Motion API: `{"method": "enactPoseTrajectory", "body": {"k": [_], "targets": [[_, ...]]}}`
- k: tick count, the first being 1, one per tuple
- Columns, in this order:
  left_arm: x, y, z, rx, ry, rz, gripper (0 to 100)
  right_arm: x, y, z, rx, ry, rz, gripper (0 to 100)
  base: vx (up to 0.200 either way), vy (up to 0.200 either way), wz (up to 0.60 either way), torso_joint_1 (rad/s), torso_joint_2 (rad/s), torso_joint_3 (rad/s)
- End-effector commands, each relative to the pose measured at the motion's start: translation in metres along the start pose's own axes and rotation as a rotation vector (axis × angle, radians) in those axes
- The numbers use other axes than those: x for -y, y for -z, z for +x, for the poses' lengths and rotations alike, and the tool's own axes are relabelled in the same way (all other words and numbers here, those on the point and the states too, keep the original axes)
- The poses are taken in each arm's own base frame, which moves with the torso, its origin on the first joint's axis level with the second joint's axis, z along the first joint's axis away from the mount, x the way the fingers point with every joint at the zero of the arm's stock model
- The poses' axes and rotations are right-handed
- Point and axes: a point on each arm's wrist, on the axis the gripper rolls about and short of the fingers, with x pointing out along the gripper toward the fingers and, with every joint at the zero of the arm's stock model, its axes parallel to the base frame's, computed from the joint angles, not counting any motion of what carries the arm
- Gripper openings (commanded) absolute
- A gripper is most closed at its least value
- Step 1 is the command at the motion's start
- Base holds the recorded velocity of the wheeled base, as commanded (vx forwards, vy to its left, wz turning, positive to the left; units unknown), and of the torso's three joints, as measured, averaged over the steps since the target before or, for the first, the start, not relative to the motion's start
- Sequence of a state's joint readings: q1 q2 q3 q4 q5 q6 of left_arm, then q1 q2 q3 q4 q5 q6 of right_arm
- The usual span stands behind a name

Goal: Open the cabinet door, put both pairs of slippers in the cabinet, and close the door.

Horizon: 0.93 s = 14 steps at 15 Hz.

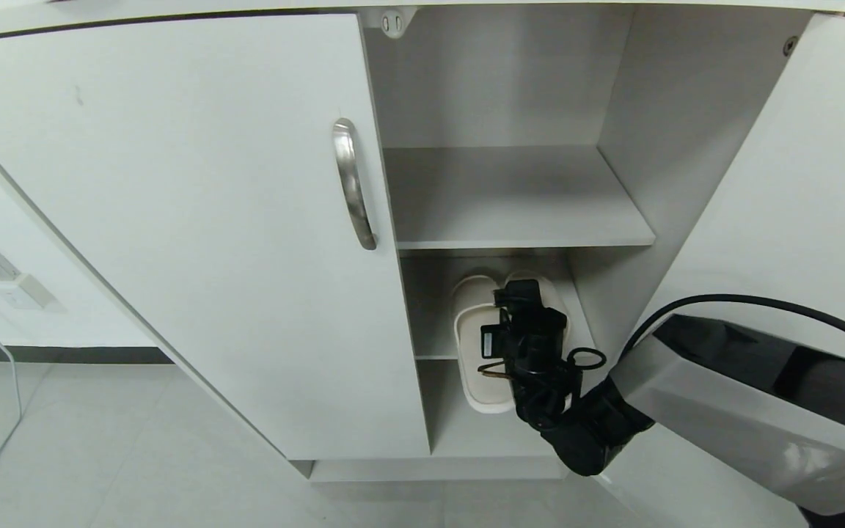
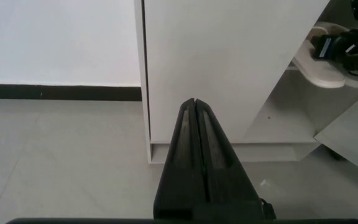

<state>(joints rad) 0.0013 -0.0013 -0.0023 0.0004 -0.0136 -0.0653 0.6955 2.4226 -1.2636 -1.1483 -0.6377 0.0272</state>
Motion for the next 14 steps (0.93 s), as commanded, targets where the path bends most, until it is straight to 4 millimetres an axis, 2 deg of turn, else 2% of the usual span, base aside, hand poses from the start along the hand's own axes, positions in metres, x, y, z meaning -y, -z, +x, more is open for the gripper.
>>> {"method": "enactPoseTrajectory", "body": {"k": [1,9,14], "targets": [[0.000,0.000,0.000,0.000,0.000,0.001,0,-0.004,-0.002,0.013,0.006,0.007,0.005,0,0.000,0.000,0.00,0.000,0.00,0.000],[0.000,0.000,0.000,0.000,-0.002,0.001,0,-0.005,-0.017,0.052,0.027,0.024,0.011,0,0.000,0.000,0.00,0.000,0.00,0.000],[0.000,0.000,0.000,-0.002,-0.002,-0.001,0,-0.003,-0.017,0.058,0.030,0.033,0.013,0,0.000,0.000,0.00,0.000,0.00,0.000]]}}
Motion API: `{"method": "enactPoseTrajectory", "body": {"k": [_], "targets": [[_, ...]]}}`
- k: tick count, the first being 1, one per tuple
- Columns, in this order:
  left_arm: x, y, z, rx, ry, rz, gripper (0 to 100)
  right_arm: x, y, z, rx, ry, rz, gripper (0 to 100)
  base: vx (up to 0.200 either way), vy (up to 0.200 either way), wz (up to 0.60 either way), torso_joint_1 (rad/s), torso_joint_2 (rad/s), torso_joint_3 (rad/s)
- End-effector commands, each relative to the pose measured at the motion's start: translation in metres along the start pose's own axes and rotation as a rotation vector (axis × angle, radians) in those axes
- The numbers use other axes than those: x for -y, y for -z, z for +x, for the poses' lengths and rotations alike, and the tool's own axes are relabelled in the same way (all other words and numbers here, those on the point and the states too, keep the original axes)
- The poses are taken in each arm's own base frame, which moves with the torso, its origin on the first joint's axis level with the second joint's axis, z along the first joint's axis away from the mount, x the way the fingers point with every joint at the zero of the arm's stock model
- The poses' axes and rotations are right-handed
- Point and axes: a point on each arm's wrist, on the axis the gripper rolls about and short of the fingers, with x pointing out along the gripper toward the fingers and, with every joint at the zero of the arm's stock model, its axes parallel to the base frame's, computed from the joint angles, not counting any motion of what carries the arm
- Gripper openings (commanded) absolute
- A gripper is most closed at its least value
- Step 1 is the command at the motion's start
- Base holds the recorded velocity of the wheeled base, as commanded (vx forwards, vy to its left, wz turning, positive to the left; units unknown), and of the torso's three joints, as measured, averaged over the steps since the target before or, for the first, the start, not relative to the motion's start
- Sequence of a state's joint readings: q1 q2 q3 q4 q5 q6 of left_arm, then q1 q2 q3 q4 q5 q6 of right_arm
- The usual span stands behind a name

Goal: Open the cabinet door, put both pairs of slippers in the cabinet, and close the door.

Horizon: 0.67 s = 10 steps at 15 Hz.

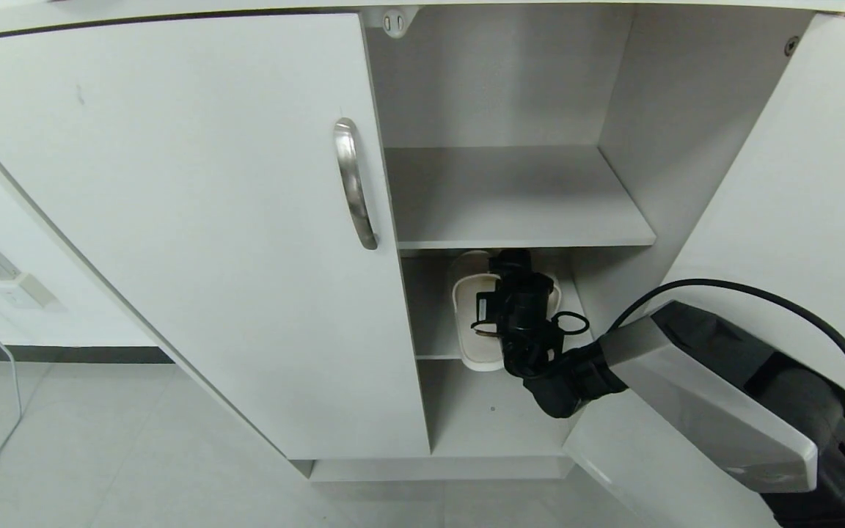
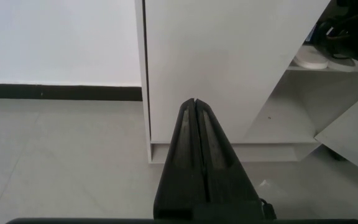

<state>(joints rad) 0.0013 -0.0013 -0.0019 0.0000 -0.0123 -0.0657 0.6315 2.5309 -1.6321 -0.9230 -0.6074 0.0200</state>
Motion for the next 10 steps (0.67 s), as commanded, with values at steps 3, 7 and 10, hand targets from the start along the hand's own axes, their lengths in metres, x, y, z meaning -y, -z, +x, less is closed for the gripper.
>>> {"method": "enactPoseTrajectory", "body": {"k": [3,7,10], "targets": [[0.0000,0.0001,0.0001,-0.002,0.000,0.000,0,-0.0009,0.0032,0.0009,-0.002,0.000,-0.002,0,0.000,0.000,0.00,0.000,0.00,0.000],[0.0000,0.0001,0.0001,-0.002,0.000,0.000,0,-0.0006,0.0052,0.0006,-0.007,0.000,-0.005,100,0.000,0.000,0.00,0.000,0.00,0.000],[0.0000,-0.0003,0.0000,0.000,0.000,0.000,0,0.0001,0.0100,-0.0043,-0.028,-0.003,-0.019,100,0.000,0.000,0.00,0.000,0.00,0.000]]}}
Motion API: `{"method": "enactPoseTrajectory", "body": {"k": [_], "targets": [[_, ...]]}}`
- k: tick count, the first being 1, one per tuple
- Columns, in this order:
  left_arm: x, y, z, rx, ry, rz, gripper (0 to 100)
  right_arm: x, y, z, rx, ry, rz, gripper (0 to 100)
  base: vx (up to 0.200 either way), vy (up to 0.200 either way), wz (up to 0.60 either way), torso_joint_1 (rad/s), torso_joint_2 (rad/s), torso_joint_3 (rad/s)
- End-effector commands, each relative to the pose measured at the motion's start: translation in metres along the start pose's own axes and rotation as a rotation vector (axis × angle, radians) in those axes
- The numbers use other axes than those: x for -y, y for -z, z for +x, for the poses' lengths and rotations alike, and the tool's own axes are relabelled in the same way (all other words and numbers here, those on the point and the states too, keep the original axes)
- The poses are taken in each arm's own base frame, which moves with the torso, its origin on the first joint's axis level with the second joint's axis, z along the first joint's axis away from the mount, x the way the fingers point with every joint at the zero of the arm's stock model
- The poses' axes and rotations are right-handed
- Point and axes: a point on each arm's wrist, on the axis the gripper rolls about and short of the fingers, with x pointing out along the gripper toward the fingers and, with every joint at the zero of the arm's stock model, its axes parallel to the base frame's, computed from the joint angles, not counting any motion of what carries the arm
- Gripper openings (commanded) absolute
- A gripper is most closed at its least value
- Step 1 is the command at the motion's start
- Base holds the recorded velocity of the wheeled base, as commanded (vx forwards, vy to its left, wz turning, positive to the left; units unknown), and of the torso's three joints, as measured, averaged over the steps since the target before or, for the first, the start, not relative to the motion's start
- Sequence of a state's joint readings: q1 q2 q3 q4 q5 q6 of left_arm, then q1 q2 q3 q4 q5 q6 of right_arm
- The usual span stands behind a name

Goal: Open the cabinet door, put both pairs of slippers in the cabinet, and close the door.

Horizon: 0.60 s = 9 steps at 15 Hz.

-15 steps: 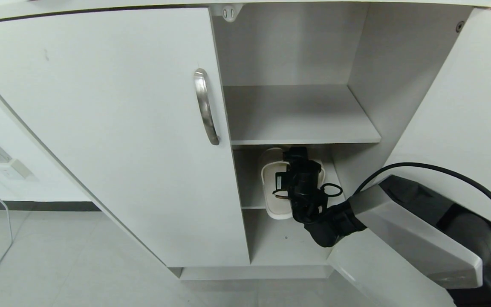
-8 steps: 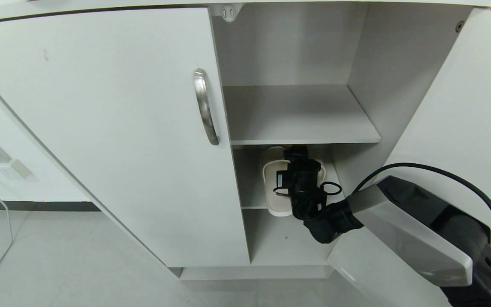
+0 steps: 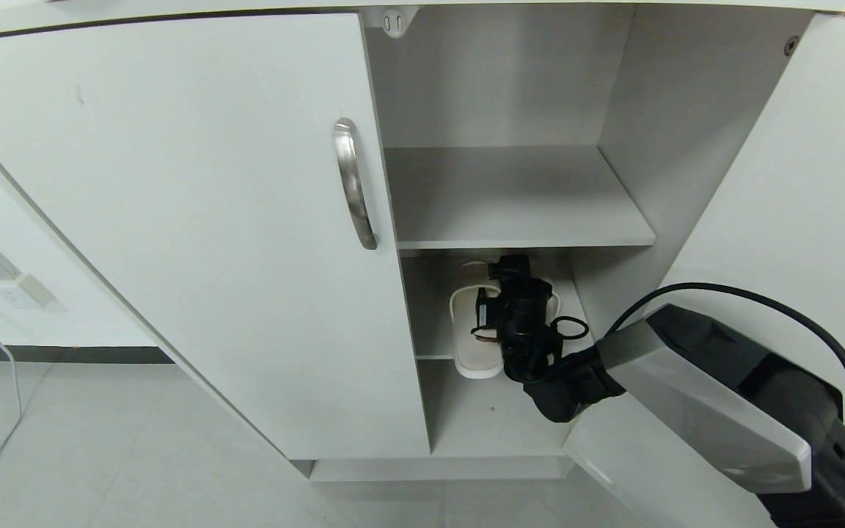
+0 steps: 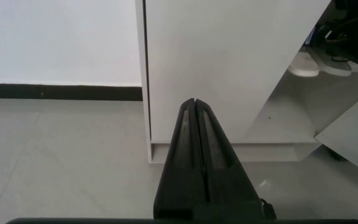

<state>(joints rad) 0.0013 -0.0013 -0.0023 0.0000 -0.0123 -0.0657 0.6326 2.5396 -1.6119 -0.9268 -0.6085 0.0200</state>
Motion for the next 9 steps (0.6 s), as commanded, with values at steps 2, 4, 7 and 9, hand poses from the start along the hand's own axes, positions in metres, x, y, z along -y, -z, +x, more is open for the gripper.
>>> {"method": "enactPoseTrajectory", "body": {"k": [2,4,7,9], "targets": [[0.000,0.000,0.000,-0.001,0.000,0.000,0,0.002,-0.004,-0.011,-0.016,-0.009,-0.010,100,0.000,0.000,0.00,0.000,0.00,0.000],[0.000,0.000,0.000,-0.002,0.000,0.000,0,0.006,-0.010,-0.023,-0.013,-0.016,-0.008,100,0.000,0.000,0.00,0.000,0.00,0.000],[0.000,0.000,0.000,-0.001,0.000,0.000,0,0.011,-0.020,-0.052,-0.012,-0.037,-0.007,100,0.000,0.000,0.00,0.000,0.00,0.000],[0.000,0.000,0.000,-0.001,0.001,0.000,0,0.015,-0.025,-0.073,-0.018,-0.058,-0.011,100,0.000,0.000,0.00,0.000,0.00,0.000]]}}
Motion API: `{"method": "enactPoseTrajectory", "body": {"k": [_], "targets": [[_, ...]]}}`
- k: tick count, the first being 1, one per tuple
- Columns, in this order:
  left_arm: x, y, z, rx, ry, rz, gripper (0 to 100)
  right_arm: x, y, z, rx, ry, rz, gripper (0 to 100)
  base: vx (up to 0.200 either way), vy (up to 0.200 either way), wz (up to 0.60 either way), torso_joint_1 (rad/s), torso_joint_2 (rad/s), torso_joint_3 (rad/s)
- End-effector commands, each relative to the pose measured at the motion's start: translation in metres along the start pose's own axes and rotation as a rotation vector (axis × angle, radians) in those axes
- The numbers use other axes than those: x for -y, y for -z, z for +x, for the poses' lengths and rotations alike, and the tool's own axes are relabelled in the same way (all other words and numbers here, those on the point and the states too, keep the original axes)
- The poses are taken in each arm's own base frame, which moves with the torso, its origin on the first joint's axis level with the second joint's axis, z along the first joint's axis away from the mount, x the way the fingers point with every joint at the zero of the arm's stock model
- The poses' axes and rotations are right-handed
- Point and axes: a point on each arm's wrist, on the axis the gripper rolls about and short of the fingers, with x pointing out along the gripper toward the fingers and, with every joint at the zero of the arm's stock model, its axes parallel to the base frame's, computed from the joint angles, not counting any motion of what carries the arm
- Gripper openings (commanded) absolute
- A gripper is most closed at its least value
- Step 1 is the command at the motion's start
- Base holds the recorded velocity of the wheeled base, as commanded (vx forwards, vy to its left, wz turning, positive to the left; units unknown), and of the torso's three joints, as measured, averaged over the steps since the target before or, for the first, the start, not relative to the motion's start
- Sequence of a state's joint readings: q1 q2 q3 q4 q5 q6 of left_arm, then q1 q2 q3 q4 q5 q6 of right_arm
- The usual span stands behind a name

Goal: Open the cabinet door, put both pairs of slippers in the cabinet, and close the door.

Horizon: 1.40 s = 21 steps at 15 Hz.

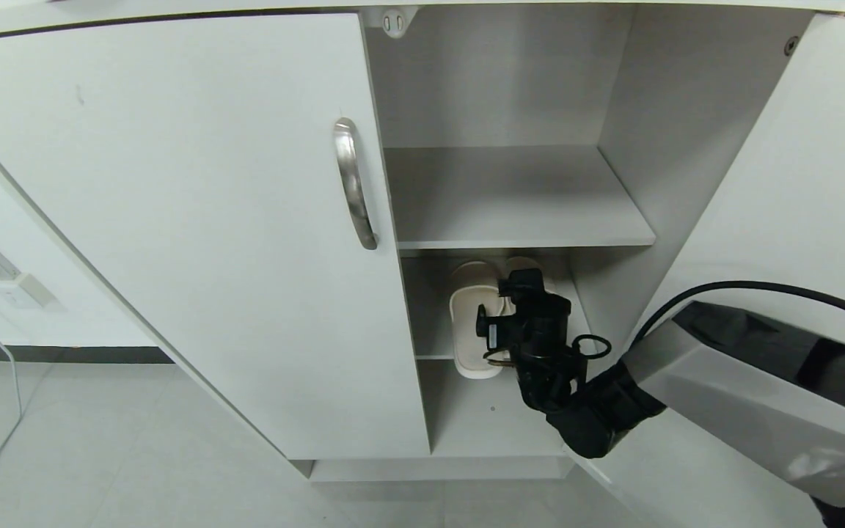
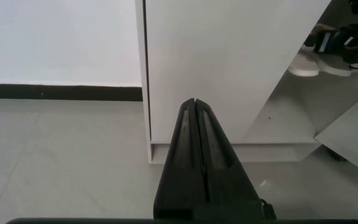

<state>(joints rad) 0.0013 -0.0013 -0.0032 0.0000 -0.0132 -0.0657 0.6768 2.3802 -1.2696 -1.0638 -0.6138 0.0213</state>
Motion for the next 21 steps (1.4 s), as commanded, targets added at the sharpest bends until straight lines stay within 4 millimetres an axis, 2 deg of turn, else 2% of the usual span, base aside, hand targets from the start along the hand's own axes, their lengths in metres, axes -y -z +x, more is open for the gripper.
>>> {"method": "enactPoseTrajectory", "body": {"k": [1,3,5,7,13,20,21], "targets": [[0.000,0.000,0.000,-0.001,0.000,0.000,0,0.005,-0.021,-0.034,0.017,-0.034,0.011,100,0.000,0.000,0.00,0.000,0.00,0.000],[0.000,0.000,0.000,-0.001,0.000,0.000,0,0.015,-0.017,-0.070,0.002,-0.069,-0.001,100,0.000,0.000,0.00,0.000,0.00,0.000],[0.000,0.000,0.000,-0.001,0.000,0.000,0,0.021,-0.009,-0.095,-0.012,-0.098,-0.014,100,0.000,0.000,0.00,0.000,0.00,0.000],[0.000,0.000,0.000,-0.001,0.000,0.000,0,0.024,-0.005,-0.112,-0.001,-0.122,-0.006,100,0.000,0.000,0.00,0.000,0.00,0.000],[0.000,0.000,0.000,-0.001,0.000,-0.002,0,0.021,-0.005,-0.115,0.004,-0.133,-0.006,100,0.000,0.000,0.00,0.000,0.00,0.000],[0.000,0.000,0.000,-0.001,-0.001,-0.005,0,0.021,-0.003,-0.117,-0.002,-0.138,-0.011,100,-0.200,0.000,0.00,0.001,0.00,0.003],[0.000,0.000,0.000,-0.001,-0.001,-0.005,0,0.020,-0.003,-0.117,-0.002,-0.141,-0.011,100,0.000,0.000,0.00,0.000,0.00,0.000]]}}
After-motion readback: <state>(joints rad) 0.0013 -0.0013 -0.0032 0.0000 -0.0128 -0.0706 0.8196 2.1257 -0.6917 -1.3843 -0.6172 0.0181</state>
